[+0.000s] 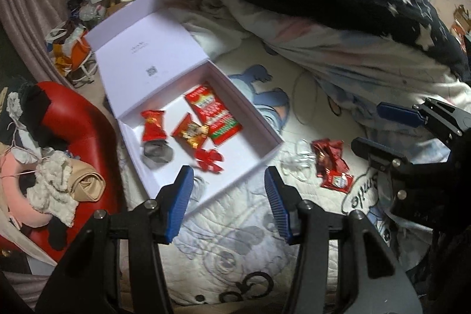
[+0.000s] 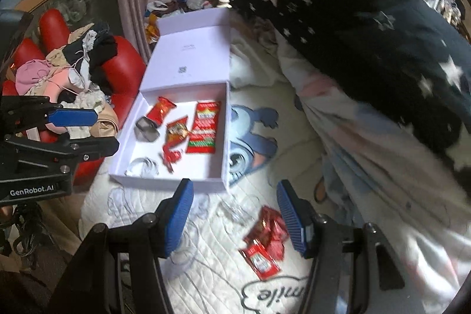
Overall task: Organize objects
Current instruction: 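Withdraw both grippers from the box toward the remaining items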
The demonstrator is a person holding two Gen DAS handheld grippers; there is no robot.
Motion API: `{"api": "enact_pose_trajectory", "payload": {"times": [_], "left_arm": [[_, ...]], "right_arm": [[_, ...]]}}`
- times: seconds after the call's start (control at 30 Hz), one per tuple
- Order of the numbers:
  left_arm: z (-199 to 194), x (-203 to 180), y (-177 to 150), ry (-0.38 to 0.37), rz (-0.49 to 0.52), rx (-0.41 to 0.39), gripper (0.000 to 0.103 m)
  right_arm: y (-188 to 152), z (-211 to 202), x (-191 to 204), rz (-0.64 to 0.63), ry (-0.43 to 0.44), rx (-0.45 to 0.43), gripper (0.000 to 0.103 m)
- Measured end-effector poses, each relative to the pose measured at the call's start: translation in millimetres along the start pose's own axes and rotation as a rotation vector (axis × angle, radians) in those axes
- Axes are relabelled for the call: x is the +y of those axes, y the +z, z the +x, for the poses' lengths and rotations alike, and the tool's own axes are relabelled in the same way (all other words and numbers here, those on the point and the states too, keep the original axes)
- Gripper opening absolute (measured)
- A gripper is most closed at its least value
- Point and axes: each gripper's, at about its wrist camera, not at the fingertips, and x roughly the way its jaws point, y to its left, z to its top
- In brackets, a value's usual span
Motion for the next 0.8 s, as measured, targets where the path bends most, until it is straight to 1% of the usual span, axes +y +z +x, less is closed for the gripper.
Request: {"api": "enact_pose_trajectory", "payload": {"times": [0.1, 0.3, 0.5, 0.6, 0.8], "left_arm": [[5.9, -15.7, -4.3, -0.028, 0.019, 0.015, 0.048], [27.0, -52.0, -8.1, -0.074, 0.089, 0.058, 0.048], [49.9, -81.9, -6.7, -0.103, 0.143, 0.094, 0.048], [64.0, -89.4, -4.2, -0.116, 0.145, 0.109, 0.048], [95.1, -95.4, -0.6, -0.143, 0.119, 0.153, 0.048]], "right_arm": [[-15.2, 1.5, -14.3, 0.031, -0.009, 0.019, 0.059], [-43.9, 13.5, -44.2, 0.095, -0.029, 0.073, 0.059], [-62.4, 28.7, -69.2, 0.154, -0.037, 0.123, 0.059], [-68.5, 38.4, -78.2, 0.165, -0.046, 0.148, 0.060], [-77.7, 55.9, -88.7, 0.192, -0.028, 0.191, 0.059]]}}
